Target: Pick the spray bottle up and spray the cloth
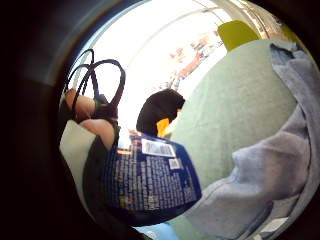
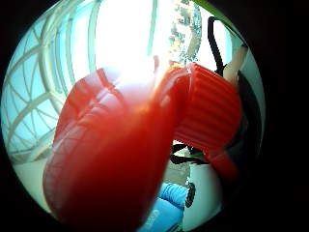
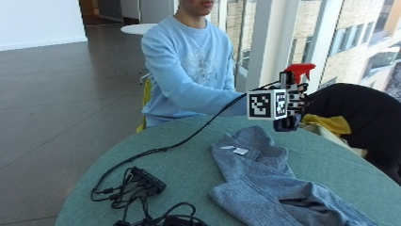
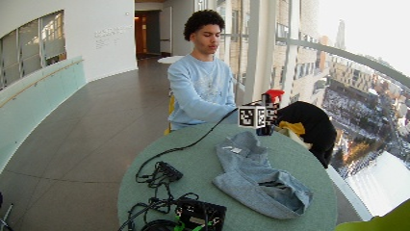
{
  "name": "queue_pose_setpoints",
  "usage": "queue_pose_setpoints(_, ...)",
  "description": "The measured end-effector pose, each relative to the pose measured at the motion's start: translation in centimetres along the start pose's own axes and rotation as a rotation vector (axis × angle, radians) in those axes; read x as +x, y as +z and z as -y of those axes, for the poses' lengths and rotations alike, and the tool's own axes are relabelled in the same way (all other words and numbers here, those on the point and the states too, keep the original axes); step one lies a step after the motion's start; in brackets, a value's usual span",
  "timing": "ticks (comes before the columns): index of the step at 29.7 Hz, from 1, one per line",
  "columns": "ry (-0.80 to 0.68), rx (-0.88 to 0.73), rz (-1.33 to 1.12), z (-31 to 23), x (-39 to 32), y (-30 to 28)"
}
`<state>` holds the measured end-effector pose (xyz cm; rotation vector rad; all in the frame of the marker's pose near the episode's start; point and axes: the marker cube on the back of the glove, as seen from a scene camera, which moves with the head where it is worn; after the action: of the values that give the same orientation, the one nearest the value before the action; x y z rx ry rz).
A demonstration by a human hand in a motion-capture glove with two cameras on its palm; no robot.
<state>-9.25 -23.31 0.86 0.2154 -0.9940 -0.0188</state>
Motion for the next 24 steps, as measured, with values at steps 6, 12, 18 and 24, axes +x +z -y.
queue_pose_setpoints(6,-0.03,0.006,0.02,0.2,1.1,3.6)
queue_pose_setpoints(12,-0.023,-0.017,0.035,-0.1,2.4,5.7)
queue_pose_setpoints(18,-0.041,-0.035,0.021,-0.4,3.2,6.8)
queue_pose_setpoints(24,-0.047,-0.048,0.025,-0.5,3.5,7.2)
